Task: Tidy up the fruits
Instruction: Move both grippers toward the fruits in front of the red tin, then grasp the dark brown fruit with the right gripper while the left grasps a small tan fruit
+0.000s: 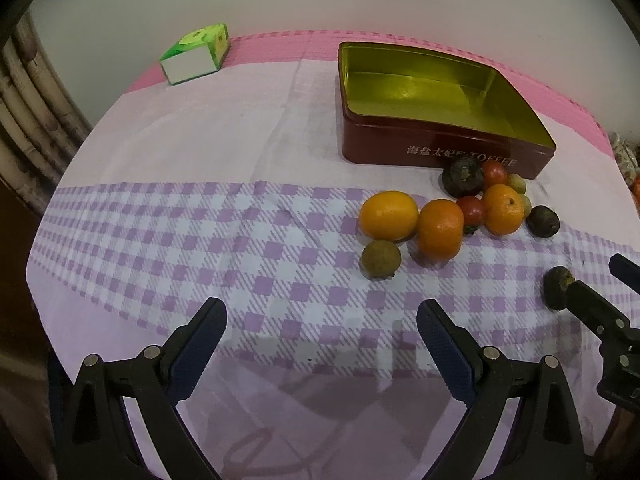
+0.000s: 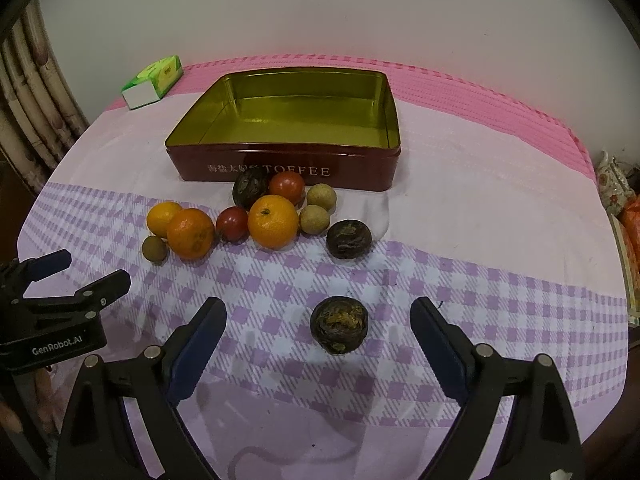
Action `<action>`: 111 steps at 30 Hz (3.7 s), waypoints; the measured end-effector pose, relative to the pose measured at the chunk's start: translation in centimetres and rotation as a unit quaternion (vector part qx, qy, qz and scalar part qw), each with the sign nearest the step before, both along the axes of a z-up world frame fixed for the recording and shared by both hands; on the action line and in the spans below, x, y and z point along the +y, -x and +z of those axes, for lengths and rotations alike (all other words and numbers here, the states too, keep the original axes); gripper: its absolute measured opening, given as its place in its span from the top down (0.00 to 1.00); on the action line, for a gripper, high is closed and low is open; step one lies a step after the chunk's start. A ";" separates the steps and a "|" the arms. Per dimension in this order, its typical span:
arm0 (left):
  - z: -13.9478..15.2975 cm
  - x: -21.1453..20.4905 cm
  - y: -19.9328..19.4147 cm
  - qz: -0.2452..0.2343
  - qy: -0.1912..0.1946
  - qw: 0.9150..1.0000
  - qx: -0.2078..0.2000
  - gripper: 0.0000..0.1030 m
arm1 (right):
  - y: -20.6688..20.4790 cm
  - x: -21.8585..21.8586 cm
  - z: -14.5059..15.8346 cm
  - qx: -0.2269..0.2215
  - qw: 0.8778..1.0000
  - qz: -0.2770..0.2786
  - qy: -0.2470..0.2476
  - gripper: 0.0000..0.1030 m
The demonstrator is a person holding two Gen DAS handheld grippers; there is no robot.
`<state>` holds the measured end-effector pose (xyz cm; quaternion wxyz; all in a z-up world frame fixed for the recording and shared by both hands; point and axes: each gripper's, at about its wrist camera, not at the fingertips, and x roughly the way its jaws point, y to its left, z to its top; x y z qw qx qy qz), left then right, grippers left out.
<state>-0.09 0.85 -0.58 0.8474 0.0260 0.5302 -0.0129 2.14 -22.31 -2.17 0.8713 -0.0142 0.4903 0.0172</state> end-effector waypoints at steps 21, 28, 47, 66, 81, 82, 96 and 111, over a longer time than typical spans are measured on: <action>-1.0 0.4 -0.6 0.003 0.004 1.000 0.018 0.11 | 0.1 -0.3 -0.5 0.013 1.000 -0.008 -0.007 0.19; -1.3 0.5 -0.5 0.006 0.009 1.000 0.021 0.14 | -0.2 -0.6 -0.6 0.016 1.000 -0.008 -0.009 0.21; -1.8 2.7 -1.5 0.016 0.029 0.999 0.031 0.28 | -0.3 -2.2 -1.6 0.052 0.998 -0.012 -0.016 0.35; -3.4 -1.7 -4.2 -0.044 0.037 0.998 0.034 0.40 | -1.0 -2.6 -3.9 0.093 0.995 -0.012 -0.034 0.48; -4.9 -3.3 -7.0 -0.051 0.030 0.998 0.038 0.42 | -2.3 -2.3 -4.4 0.088 0.996 -0.008 -0.032 0.62; -5.0 -3.4 -7.1 -0.051 0.030 0.998 0.039 0.42 | -2.3 -2.4 -4.4 0.087 0.996 -0.007 -0.032 0.62; -6.0 -4.0 -8.3 -0.061 0.029 0.997 0.035 0.52 | -3.0 -2.3 -4.4 0.087 0.996 0.000 -0.029 0.62; -5.7 -4.0 -8.3 -0.071 0.046 0.996 0.033 0.74 | -3.1 -2.2 -4.4 0.084 0.996 0.002 -0.028 0.62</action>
